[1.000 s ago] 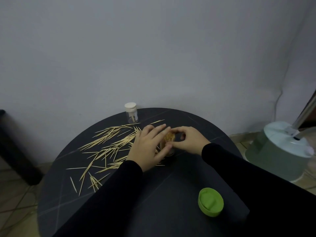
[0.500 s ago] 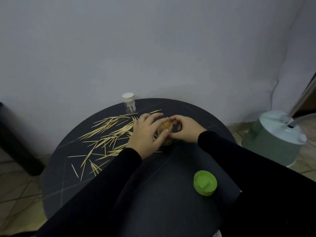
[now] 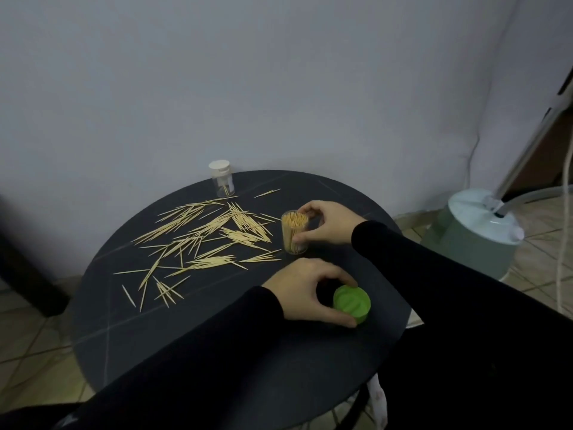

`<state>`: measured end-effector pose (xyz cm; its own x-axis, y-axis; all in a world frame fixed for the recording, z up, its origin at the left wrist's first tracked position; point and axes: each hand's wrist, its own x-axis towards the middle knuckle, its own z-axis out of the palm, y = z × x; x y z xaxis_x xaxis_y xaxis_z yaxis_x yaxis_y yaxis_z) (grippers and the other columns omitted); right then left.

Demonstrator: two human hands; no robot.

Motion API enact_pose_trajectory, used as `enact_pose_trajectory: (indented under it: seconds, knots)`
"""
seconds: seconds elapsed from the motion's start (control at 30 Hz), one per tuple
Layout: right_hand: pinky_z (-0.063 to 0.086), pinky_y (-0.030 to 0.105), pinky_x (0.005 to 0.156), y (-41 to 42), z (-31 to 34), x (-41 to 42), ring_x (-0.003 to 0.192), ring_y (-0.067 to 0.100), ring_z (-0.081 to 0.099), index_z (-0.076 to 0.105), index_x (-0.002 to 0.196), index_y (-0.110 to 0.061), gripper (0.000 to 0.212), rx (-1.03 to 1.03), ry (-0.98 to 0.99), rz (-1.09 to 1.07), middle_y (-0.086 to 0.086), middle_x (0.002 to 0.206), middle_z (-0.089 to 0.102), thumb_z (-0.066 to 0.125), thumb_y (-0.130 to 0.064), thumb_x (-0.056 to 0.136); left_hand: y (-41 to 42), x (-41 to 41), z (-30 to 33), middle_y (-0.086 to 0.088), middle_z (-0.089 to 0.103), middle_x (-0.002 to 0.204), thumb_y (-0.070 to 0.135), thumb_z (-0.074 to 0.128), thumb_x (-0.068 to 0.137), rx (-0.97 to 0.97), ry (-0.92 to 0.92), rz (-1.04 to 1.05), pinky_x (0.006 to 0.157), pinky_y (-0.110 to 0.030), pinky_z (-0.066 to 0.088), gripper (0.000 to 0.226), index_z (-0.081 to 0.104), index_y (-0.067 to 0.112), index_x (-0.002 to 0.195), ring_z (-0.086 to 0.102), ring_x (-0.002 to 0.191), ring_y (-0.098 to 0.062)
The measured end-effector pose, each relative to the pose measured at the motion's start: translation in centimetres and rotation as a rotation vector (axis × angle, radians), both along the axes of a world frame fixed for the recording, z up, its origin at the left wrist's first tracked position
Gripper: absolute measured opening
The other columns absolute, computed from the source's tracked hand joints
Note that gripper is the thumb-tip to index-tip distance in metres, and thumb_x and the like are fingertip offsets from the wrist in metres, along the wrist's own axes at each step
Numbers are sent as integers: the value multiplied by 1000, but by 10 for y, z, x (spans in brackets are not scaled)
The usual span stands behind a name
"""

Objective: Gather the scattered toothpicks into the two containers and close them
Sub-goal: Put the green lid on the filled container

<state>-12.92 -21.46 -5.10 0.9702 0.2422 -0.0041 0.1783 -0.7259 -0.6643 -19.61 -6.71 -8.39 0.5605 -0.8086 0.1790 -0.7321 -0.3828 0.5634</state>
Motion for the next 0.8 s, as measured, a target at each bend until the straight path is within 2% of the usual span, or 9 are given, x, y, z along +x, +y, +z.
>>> enact_pose_trajectory:
  seconds: [0.17,0.27,0.33,0.4,0.43,0.53,0.67,0.73,0.8]
  knots:
    - [36,14,62,0,-1,2,72,-3,46,53,127,-19,50,-2,10,-2,-7,109,56,74,-22,82,14,15,5,7,58,117,44,70,74,-188,-43,93,96,-29,45,52,60,25,121,52,111,-3]
    - [45,21,76,0,-1,5,91,10,59,54,123,-17,40,-10,11,-1,-4,107,58,68,-14,85,25,29,16,4,51,108,50,57,78,-315,-62,242,86,-12,39,40,60,34,115,48,103,0]
    - [46,26,82,2,-3,6,97,14,60,56,113,-21,38,-21,8,-18,-6,105,61,75,-25,80,26,36,22,5,51,104,54,54,79,-451,-94,370,80,-6,36,38,59,33,111,50,98,2]
    - [49,28,82,5,-4,6,95,11,60,57,115,-22,53,-1,17,-32,-7,104,64,82,-38,70,24,45,27,7,55,105,57,62,76,-594,-34,488,82,-9,41,42,57,31,108,54,97,1]
    - [50,28,84,6,-4,6,96,11,60,57,119,-22,58,10,14,-32,-6,105,63,82,-39,69,24,49,28,6,58,105,55,70,74,-664,32,531,82,-16,47,46,56,29,109,57,96,-3]
    - [49,27,84,9,-4,5,101,13,58,53,128,-20,60,27,10,-16,-4,112,61,78,-33,75,25,57,26,4,62,104,38,81,71,-751,137,620,81,-29,55,54,50,27,114,62,96,-10]
    - [50,30,89,13,-8,5,101,12,59,57,124,-21,54,47,47,-6,-4,113,63,77,-34,76,24,60,19,3,57,109,27,78,77,-772,114,599,80,-25,55,55,47,36,121,61,96,-8]
    - [51,30,84,13,-7,6,93,11,60,60,118,-21,47,49,50,-1,-4,106,65,77,-33,76,22,60,13,4,60,109,30,81,73,-761,125,614,81,-30,55,49,53,36,112,61,99,-10]
    - [49,27,78,12,-6,6,89,11,60,61,115,-20,43,56,55,-2,-5,101,64,76,-33,77,19,59,7,7,61,105,32,84,68,-762,154,679,79,-27,53,45,54,33,101,60,99,-9]
